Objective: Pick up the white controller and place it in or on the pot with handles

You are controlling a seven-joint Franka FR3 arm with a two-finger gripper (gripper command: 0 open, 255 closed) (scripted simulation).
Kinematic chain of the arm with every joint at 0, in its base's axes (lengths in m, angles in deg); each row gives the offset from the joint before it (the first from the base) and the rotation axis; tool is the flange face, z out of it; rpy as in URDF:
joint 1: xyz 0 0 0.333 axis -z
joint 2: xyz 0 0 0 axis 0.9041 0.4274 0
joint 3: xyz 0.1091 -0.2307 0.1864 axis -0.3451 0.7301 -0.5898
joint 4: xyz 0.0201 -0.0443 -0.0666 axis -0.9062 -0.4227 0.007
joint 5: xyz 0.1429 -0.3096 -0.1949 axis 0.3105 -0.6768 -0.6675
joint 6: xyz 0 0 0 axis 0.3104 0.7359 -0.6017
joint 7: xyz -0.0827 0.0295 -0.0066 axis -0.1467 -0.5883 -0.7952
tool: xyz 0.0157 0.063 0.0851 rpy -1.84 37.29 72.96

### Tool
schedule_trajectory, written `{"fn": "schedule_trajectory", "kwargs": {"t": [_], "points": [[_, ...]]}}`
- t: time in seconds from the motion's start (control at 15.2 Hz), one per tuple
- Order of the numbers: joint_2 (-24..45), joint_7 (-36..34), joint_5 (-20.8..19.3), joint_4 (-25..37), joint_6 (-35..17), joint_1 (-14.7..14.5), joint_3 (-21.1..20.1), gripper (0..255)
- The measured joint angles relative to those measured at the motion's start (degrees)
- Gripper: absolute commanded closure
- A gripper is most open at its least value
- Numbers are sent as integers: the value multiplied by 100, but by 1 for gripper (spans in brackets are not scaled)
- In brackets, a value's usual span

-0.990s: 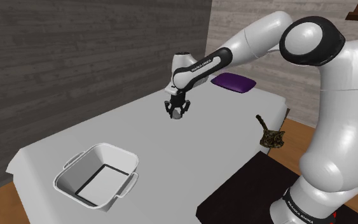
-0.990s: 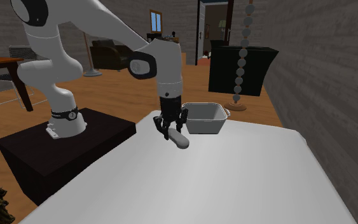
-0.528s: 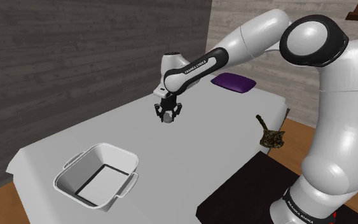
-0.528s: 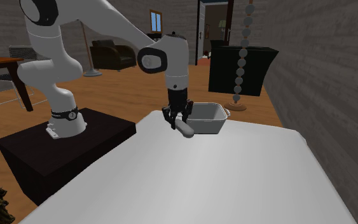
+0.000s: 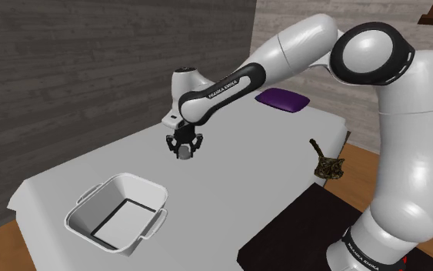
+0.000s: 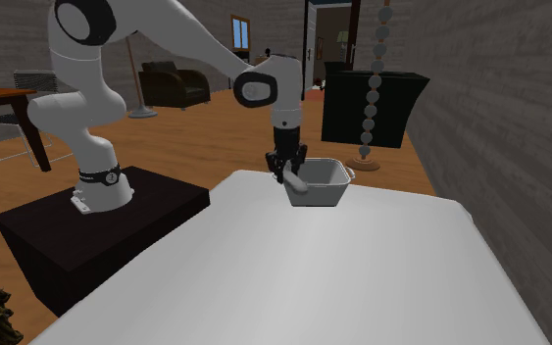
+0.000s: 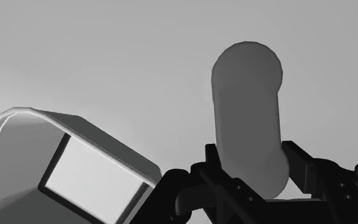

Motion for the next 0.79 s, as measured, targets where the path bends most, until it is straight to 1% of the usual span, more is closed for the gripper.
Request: {"fn": "schedule_trajectory", "kwargs": {"t": [0.53,0.79], "points": [[516,-985,-273,786,317,-983,-35,255],[898,-1405,-409,1450,614,-1526,-17,255]]}}
